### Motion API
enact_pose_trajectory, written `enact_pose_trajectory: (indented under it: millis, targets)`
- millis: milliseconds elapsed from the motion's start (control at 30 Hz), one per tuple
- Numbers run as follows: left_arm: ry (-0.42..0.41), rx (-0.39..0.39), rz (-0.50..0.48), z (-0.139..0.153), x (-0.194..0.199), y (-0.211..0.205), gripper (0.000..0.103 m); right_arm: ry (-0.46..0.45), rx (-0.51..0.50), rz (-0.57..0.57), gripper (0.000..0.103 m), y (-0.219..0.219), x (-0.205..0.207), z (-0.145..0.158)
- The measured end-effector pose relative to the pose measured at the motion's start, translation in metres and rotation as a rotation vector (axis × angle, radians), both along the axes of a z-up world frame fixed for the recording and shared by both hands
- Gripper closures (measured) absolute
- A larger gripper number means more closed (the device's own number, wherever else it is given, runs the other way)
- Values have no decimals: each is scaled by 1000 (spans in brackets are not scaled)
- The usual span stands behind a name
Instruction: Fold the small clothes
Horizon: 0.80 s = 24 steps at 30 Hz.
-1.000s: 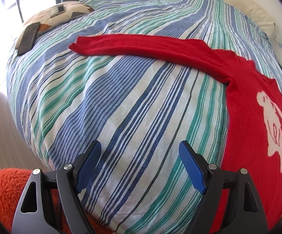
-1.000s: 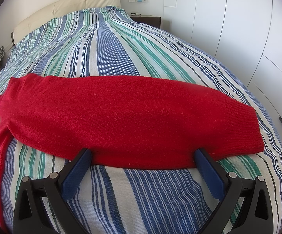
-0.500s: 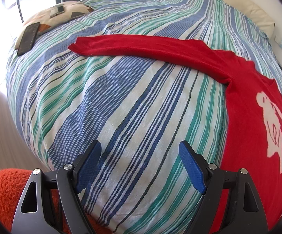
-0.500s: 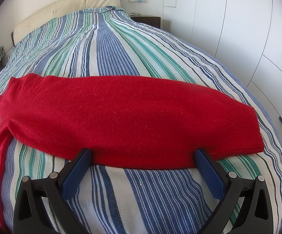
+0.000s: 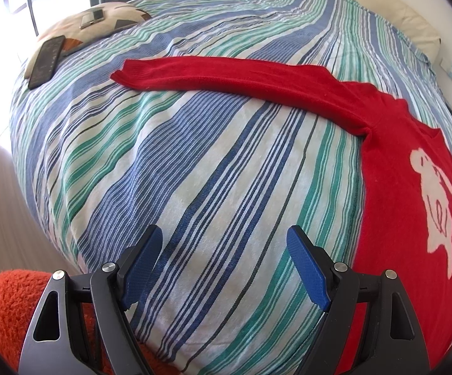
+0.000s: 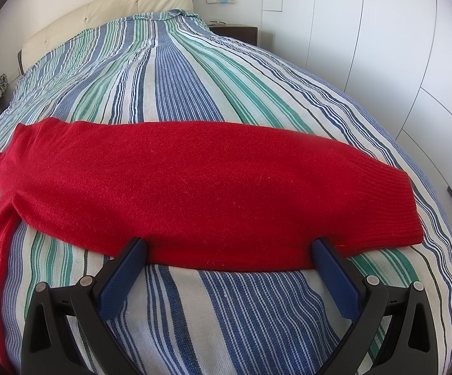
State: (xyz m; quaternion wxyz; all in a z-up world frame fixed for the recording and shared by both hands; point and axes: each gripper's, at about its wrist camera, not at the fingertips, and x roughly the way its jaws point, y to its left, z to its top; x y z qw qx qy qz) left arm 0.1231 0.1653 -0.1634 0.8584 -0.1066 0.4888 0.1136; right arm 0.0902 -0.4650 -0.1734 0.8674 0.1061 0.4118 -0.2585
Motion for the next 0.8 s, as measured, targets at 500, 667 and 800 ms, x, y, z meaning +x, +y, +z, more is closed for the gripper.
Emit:
enact_pose_trajectory:
  millis: [500,667,800]
  targets:
    - [-5,3,-3,2,0,-1,20,0,0,0,0,0,0,0]
    - [-8,6,-4,2,0,-2,20,0,0,0,0,0,0,0]
    - [-8,5,-3,2,0,-1,20,0,0,0,0,1,0,0]
